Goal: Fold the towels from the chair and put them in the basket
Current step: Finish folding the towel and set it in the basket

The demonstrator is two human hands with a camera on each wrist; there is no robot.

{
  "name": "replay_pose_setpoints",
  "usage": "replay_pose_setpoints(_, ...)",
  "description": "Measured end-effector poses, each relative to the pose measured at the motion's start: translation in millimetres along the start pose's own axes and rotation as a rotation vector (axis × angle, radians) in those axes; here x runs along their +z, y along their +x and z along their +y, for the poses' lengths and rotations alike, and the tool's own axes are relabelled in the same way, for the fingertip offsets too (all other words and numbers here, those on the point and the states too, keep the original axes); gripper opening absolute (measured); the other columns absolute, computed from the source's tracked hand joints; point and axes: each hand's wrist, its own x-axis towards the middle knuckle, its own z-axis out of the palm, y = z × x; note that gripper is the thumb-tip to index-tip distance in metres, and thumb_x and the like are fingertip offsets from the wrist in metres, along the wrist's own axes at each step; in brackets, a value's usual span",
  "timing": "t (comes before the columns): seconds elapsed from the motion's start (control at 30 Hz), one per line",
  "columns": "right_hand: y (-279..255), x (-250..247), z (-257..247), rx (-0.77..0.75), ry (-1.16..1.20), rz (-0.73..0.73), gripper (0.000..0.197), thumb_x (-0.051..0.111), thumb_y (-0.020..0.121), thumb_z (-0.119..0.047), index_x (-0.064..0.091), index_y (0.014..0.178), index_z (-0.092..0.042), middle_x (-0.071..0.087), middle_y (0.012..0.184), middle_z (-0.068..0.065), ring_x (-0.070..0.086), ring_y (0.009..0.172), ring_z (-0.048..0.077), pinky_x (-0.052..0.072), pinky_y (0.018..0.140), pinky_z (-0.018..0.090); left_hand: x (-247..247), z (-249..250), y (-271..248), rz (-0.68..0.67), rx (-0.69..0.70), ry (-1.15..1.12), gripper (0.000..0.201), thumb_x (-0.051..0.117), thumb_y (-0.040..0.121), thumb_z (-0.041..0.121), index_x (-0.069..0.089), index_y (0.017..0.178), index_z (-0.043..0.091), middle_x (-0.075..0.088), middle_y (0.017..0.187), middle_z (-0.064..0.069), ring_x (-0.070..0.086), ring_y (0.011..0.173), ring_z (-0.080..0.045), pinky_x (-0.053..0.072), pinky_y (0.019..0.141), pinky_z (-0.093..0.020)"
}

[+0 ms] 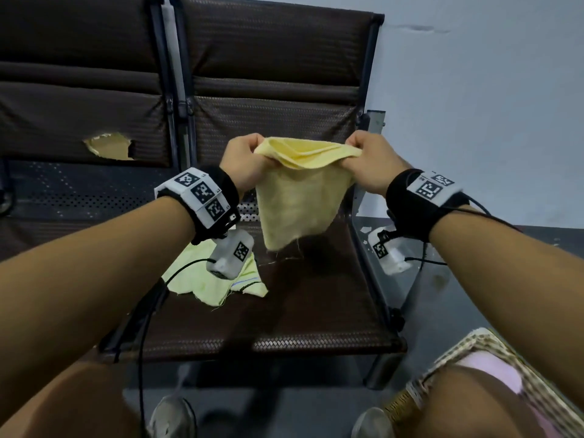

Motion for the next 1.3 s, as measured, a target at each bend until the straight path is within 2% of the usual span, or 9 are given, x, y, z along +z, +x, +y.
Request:
replay_pose_setpoints(0.37,-94,63,84,0.188,-0.368,-0.949,0.022,0.063,0.094,-0.03,0.072,0.09,-0.011,0.063,0.08,0.001,0.056,0.078,0.017,0.044,0.074,0.031,25,-137,-97,-0.709,-0.433,0.45,0.022,0.07,0.089,0.013,0.069,0.111,0.009,0.069,0.113,-0.01,0.062,0.106,-0.027,0.051,0.097,-0.039)
replay_pose_setpoints(0.43,-102,70,95,0.272,-0.246,-1.057,0.026,0.067,0.093,-0.031,0.074,0.094,-0.006,0.065,0.086,0.006,0.057,0.08,0.022,0.045,0.079,0.034,23,-143,-104,-0.819,-0.467,0.451,0.026,0.068,0.09,0.01,0.066,0.116,0.009,0.068,0.107,-0.01,0.062,0.095,-0.023,0.058,0.081,-0.037)
replay_pose_setpoints(0.5,-101,74,100,0.338,-0.122,-1.069,0.022,0.072,0.09,-0.033,0.077,0.087,-0.012,0.073,0.088,0.001,0.065,0.08,0.02,0.049,0.08,0.032,17,-144,-104,-0.872,-0.559,0.39,0.023,0.064,0.093,0.01,0.063,0.115,0.011,0.068,0.095,-0.003,0.065,0.084,-0.02,0.057,0.059,-0.027)
replay_pose_setpoints(0.7,-77,96,124,0.581,0.194,-0.763,0.021,0.078,0.083,-0.015,0.073,0.099,-0.003,0.075,0.1,0.013,0.07,0.079,0.018,0.055,0.07,0.027,16,-155,-77,-0.566,-0.637,0.221,0.015,0.057,0.098,0.022,0.067,0.102,0.012,0.073,0.096,0.0,0.071,0.077,-0.013,0.056,0.056,-0.026)
replay_pose_setpoints(0.8,-65,119,133,0.627,0.304,-0.455,0.017,0.066,0.087,-0.001,0.071,0.101,-0.01,0.074,0.109,0.009,0.073,0.085,0.013,0.058,0.064,0.024,25,-169,-61,-0.339,-0.585,0.204,0.02,0.056,0.099,0.03,0.067,0.095,0.014,0.071,0.098,-0.003,0.069,0.087,-0.02,0.059,0.07,-0.034)
replay_pose_setpoints(0.93,-48,139,141,0.476,0.186,-0.228,0.03,0.064,0.09,-0.008,0.065,0.118,-0.015,0.07,0.116,0.006,0.068,0.104,0.02,0.056,0.092,0.037,38,-185,-49,-0.217,-0.553,0.233,0.018,0.057,0.096,0.026,0.06,0.086,0.012,0.06,0.084,-0.009,0.059,0.083,-0.027,0.055,0.088,-0.048)
replay_pose_setpoints(1.07,-49,145,141,0.307,-0.13,-0.355,0.058,0.066,0.091,-0.024,0.044,0.144,-0.021,0.051,0.14,0.01,0.055,0.125,0.026,0.044,0.107,0.038,42,-198,-53,-0.207,-0.541,0.48,0.05,0.07,0.086,0.027,0.051,0.13,0.016,0.059,0.115,-0.008,0.059,0.1,-0.027,0.051,0.084,-0.036)
replay_pose_setpoints(1.2,-71,141,134,0.131,-0.274,-0.553,0.04,0.071,0.085,-0.044,0.068,0.12,-0.024,0.068,0.12,-0.001,0.063,0.114,0.017,0.047,0.099,0.029,42,-201,-72,-0.331,-0.328,0.563,0.033,0.074,0.082,0.031,0.067,0.112,0.022,0.064,0.106,0.005,0.062,0.104,-0.019,0.042,0.083,-0.024)
replay_pose_setpoints(1.3,-92,136,135,0.059,-0.417,-0.791,0.082,0.073,0.076,-0.062,0.052,0.143,-0.019,0.055,0.144,-0.002,0.052,0.131,0.018,0.038,0.111,0.028,39,-202,-89,-0.574,-0.315,0.6,0.057,0.082,0.074,0.043,0.063,0.126,0.029,0.059,0.12,0.011,0.056,0.115,-0.014,0.036,0.093,-0.019)
